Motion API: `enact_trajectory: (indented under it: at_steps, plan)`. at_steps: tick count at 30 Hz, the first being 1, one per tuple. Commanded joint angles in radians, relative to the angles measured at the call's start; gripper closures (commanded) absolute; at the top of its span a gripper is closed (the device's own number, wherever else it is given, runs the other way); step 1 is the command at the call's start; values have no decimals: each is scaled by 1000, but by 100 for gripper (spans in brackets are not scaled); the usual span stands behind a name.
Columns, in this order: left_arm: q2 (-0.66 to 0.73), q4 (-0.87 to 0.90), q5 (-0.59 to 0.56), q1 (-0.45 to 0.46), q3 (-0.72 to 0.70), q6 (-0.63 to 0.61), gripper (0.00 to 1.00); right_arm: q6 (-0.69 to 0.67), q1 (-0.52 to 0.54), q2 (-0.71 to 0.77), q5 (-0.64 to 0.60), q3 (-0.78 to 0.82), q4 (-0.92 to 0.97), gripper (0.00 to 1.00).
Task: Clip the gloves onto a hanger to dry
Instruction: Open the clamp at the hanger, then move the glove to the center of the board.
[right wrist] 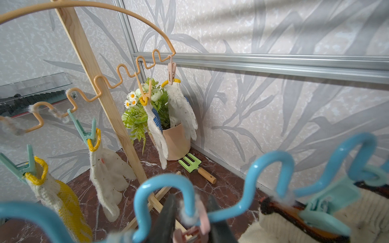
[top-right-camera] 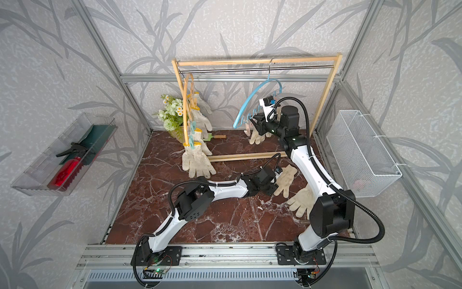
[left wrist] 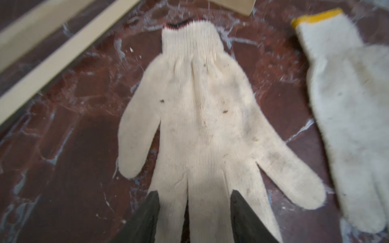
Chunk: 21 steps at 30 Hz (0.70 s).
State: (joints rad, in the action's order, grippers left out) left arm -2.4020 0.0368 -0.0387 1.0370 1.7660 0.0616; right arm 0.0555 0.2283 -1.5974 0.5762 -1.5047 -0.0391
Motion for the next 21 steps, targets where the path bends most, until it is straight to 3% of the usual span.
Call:
enact_trajectory:
  at_steps: [1,5,6,11,21]
  plan:
    - [-16,138,-51,15,25,-33,55,10,3,24,4,-19,-16,75]
    - [32,135,-131,21,-38,-50,96,17,3,16,8,-19,-26,75]
    - [57,134,-171,22,-66,-36,100,18,3,14,9,-19,-26,75]
    - [230,91,-277,21,-293,-52,100,24,3,10,11,-19,-30,75]
    - [553,189,-268,22,-665,65,100,25,5,10,14,-15,-34,75]
